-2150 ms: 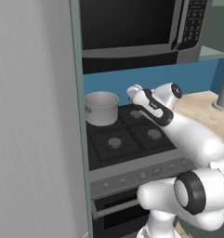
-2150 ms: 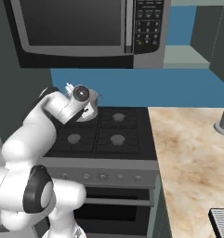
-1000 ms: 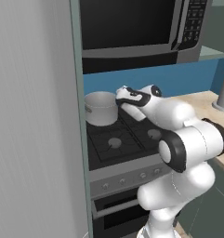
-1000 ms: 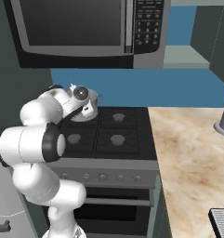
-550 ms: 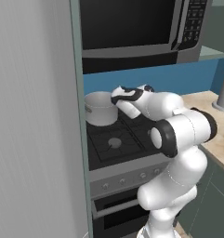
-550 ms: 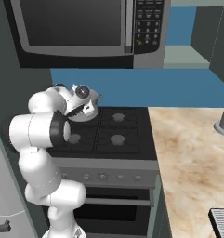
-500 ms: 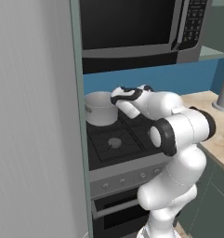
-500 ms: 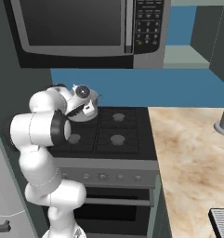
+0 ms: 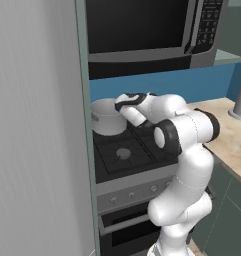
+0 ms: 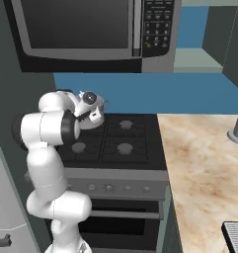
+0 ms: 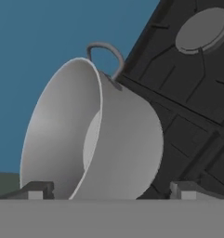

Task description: Move the pot and pan from the stove into the sink.

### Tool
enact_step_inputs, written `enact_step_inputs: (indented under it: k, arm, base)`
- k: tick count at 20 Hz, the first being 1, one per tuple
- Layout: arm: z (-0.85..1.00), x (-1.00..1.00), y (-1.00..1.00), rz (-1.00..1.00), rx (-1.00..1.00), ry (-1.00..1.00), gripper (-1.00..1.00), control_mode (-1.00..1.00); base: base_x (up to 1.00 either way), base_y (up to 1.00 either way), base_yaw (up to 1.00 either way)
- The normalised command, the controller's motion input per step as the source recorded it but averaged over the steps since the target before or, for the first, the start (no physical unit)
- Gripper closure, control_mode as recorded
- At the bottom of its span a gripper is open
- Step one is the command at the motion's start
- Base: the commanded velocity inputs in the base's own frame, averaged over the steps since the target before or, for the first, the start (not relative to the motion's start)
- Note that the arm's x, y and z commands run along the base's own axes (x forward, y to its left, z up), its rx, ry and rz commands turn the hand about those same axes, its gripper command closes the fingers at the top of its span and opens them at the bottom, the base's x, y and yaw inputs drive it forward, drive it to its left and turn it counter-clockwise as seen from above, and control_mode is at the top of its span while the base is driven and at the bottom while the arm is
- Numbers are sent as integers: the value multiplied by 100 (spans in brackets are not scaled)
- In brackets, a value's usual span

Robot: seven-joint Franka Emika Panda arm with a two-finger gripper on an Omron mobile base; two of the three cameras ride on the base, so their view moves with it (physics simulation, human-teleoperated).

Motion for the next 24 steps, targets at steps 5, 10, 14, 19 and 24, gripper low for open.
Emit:
enact_step_inputs:
  k: [5,10,14,19,24]
  arm:
    - [-12,22,2,0,0,0,-100,-100]
    - [-14,19,1,0,-2,0,-100,-100]
    - [-19,26,3,0,-2,0,-100,-100]
    - [-16,38,9,0,-1,0,-100,-100]
    - [-19,43,10,0,-1,0,-100,-100]
  base:
    - [0,0,0]
    - [0,0,0]
    - [0,0,0]
    - [0,0,0]
    - [0,0,0]
